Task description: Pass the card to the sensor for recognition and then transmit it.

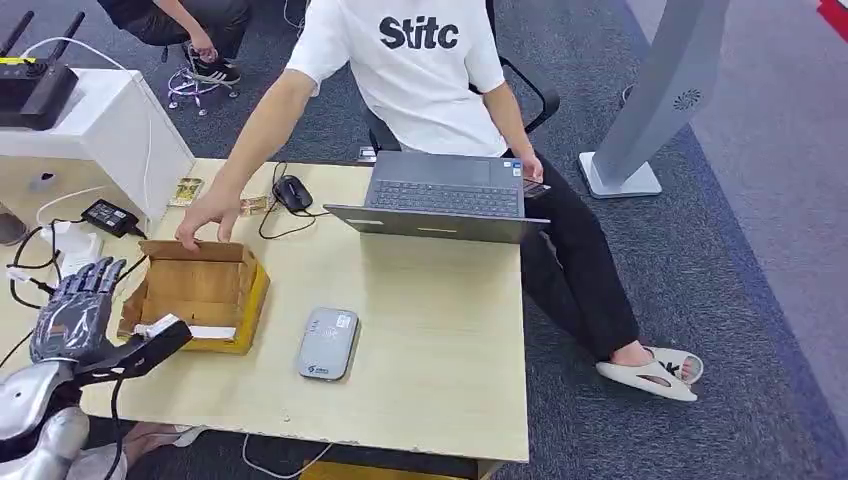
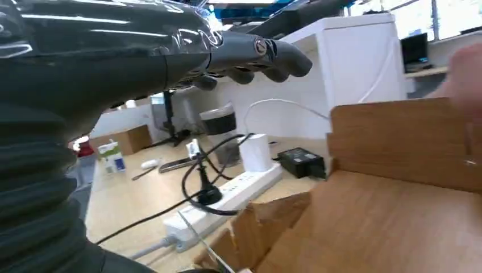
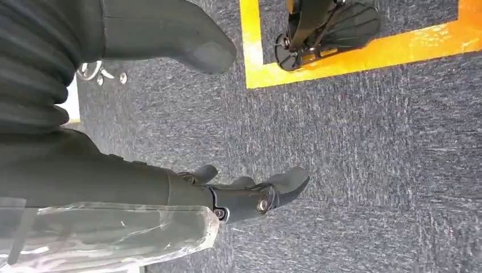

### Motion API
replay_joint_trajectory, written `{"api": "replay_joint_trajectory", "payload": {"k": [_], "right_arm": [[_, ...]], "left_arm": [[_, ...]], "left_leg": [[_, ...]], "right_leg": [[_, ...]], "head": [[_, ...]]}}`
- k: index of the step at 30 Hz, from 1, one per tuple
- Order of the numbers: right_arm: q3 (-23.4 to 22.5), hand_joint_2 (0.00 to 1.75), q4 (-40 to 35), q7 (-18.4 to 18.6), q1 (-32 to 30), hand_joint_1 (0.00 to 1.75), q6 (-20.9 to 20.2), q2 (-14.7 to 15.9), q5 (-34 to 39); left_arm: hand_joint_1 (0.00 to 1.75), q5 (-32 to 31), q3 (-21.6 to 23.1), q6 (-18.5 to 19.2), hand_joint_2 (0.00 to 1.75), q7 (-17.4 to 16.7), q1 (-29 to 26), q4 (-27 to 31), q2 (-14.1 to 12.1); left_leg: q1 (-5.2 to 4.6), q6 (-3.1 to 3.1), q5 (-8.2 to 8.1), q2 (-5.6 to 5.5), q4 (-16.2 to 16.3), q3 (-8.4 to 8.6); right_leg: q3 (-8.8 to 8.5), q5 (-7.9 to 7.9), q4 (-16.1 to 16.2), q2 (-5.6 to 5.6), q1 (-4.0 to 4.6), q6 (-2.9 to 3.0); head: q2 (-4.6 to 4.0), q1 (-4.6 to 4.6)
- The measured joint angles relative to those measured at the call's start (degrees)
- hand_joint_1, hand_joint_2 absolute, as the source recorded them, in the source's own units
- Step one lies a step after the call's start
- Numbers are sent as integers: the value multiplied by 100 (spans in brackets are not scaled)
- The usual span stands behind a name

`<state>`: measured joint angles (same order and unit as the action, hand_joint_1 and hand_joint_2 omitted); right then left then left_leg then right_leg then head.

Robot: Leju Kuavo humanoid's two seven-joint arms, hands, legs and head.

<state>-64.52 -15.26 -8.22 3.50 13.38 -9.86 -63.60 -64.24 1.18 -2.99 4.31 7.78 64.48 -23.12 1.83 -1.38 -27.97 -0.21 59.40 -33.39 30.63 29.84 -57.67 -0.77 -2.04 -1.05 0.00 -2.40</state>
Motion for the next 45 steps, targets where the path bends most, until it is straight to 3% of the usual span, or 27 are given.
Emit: {"api": "replay_joint_trajectory", "payload": {"k": [12, 13, 15, 16, 17, 30, 37, 45], "right_arm": [[0, 175, 33, 13, 13, 0, -13, 0, -101], [0, 175, 33, 9, 13, 0, -22, 0, -107], [0, 175, 35, 7, 14, 0, -37, 0, -120], [0, 175, 37, 7, 14, 0, -44, 0, -120], [0, 175, 37, 7, 14, 0, -53, 0, -120], [0, 175, 39, 7, 14, 0, -37, 0, -118], [0, 175, 39, -2, 16, 0, -59, 0, -122], [0, 175, 39, -2, 17, 0, -39, 0, -135]], "left_arm": [[9, 510, 254, 396, 175, 151, 34, -282, 90], [24, 551, 258, 429, 175, 166, 33, -293, 90], [24, 595, 269, 463, 175, 179, 33, -315, 90], [3, 597, 280, 470, 175, 179, 32, -328, 90], [0, 597, 291, 470, 175, 179, 31, -337, 90], [0, 575, 330, 450, 175, 135, 53, -367, 26], [21, 597, 339, 435, 175, 186, 56, -367, 9], [28, 649, 348, 418, 175, 240, 56, -367, 9]], "left_leg": [[0, 0, 0, 0, 0, -1], [0, 0, 0, 0, 0, -2], [0, 0, 0, 0, 0, -2], [0, 0, 0, 0, 0, -2], [0, 0, 0, -1, 0, -2], [0, 0, 0, 0, 0, -1], [0, 0, 0, 0, 0, -1], [0, 0, 0, 0, 0, -1]], "right_leg": [[0, 0, 0, 0, 0, 0], [0, 0, 0, 0, 0, 0], [0, 0, 0, 0, 0, 0], [-1, 0, 0, 0, 0, 0], [-1, 0, 0, 0, 0, 0], [1, 0, 0, -1, 0, 0], [1, 0, 0, -1, 0, 0], [1, 0, 0, -1, 0, 0]], "head": [[0, 0], [0, 0], [0, 0], [0, 0], [0, 0], [0, 0], [0, 0], [0, 0]]}}
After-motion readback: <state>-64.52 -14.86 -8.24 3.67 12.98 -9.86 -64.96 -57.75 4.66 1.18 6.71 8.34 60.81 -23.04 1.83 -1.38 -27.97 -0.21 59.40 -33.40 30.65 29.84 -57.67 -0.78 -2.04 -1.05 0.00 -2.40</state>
